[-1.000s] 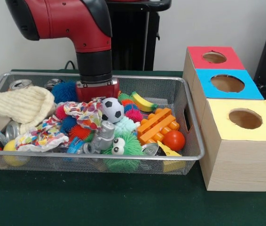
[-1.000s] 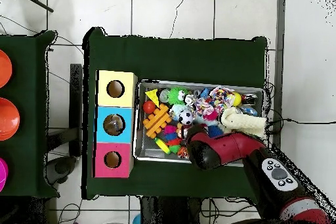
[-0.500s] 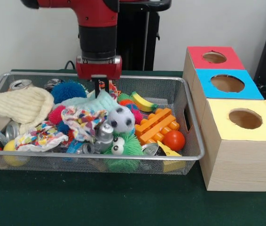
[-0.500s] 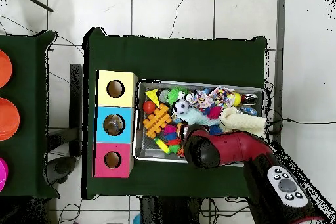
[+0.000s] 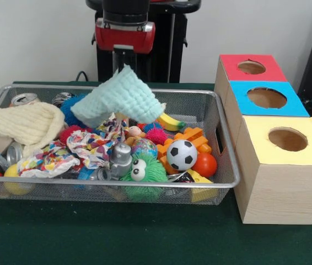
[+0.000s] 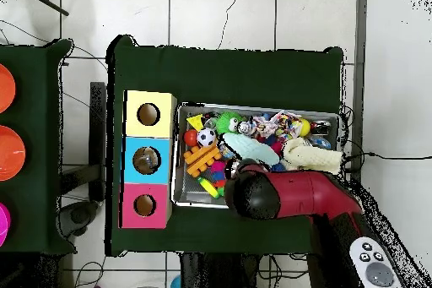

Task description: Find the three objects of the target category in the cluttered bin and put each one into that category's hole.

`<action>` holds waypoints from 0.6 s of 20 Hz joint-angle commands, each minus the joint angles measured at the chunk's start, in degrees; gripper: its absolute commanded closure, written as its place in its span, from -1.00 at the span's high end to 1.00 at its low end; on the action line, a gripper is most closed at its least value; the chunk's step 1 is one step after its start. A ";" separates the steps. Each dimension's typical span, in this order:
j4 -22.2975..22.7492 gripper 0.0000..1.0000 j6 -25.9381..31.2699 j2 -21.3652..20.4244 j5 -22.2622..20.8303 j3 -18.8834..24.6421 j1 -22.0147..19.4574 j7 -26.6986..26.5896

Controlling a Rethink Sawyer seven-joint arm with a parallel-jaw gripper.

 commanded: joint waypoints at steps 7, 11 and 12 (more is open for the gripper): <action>2.48 -1.00 7.44 -4.72 7.47 -0.80 5.02 5.97; 1.87 -1.00 8.39 -4.75 9.80 -2.61 8.21 8.84; 1.76 -1.00 8.29 -4.69 10.24 -3.16 9.07 9.42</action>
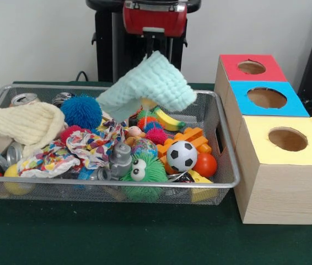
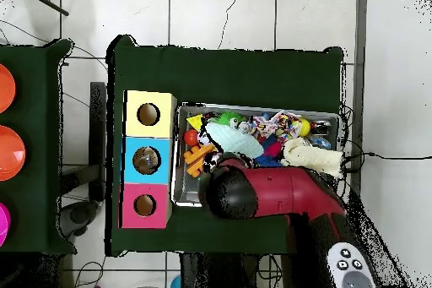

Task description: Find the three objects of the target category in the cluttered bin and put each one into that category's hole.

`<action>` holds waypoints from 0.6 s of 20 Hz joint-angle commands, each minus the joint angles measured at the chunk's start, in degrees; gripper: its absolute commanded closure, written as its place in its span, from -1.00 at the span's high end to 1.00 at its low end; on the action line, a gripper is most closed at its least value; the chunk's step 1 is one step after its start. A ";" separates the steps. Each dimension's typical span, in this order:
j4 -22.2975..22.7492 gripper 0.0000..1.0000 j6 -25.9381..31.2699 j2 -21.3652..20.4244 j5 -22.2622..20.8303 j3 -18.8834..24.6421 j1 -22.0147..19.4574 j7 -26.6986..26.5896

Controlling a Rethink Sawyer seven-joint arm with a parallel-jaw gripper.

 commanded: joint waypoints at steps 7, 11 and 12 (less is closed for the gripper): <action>0.29 -1.00 6.52 0.55 6.03 -6.11 8.42 11.42; -0.01 -1.00 6.60 0.64 7.57 -7.62 10.35 11.14; 0.17 -1.00 6.10 0.67 7.64 -7.89 10.54 10.77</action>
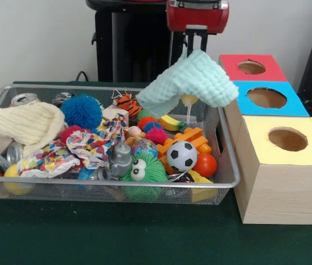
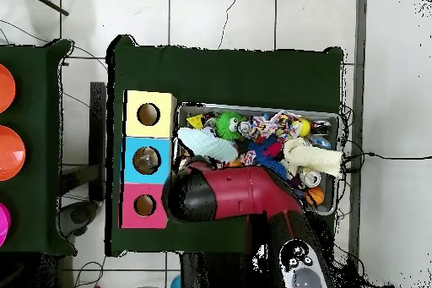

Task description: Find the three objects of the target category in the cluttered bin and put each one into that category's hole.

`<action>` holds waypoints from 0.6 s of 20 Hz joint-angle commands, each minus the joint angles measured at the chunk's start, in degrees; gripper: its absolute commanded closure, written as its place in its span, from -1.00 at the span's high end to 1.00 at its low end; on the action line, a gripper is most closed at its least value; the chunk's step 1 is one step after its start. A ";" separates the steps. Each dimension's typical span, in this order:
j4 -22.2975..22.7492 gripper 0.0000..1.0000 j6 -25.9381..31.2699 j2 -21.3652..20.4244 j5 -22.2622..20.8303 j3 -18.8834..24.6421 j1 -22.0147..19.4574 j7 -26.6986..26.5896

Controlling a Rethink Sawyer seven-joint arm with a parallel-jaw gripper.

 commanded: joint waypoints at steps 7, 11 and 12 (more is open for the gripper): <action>1.62 -1.00 1.70 1.81 2.92 -3.86 -0.56 6.78; 2.93 -1.00 -0.01 1.84 2.74 -3.32 -1.83 5.35; 2.70 -1.00 -0.33 2.39 2.59 -3.15 -2.29 4.96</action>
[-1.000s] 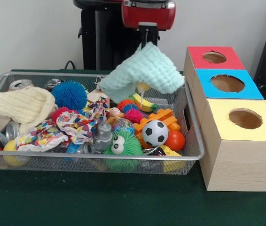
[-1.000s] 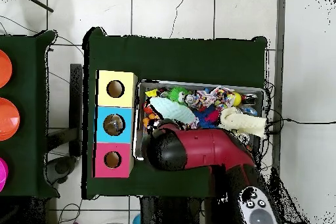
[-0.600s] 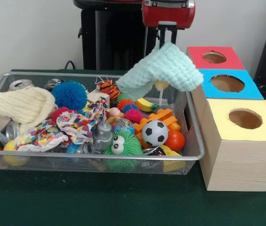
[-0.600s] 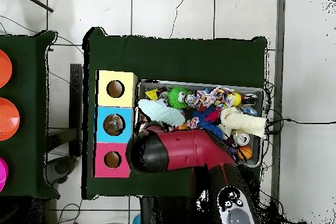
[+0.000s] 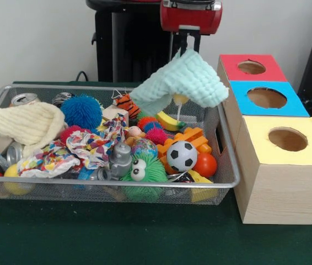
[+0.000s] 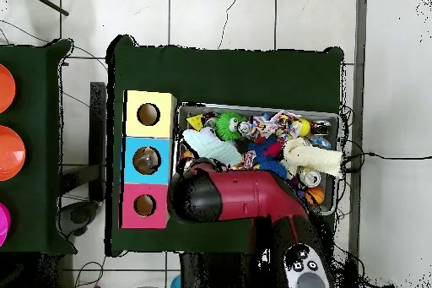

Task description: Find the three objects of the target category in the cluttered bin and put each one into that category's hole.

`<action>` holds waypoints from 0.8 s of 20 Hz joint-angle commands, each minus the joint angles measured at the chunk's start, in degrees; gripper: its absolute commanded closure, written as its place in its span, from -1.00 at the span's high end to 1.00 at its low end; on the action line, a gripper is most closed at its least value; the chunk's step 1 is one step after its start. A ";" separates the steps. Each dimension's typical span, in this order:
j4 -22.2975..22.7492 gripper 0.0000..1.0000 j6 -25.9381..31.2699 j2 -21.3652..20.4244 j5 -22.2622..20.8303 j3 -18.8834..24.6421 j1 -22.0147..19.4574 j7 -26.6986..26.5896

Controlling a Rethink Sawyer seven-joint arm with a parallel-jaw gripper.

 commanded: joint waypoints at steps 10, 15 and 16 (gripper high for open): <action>1.62 1.00 -0.10 2.13 -0.69 -1.14 -2.14 4.16; 1.49 1.00 -0.31 2.55 -0.37 -0.82 -3.05 3.60; 1.65 1.00 -0.50 2.58 -0.33 -0.62 -3.34 3.40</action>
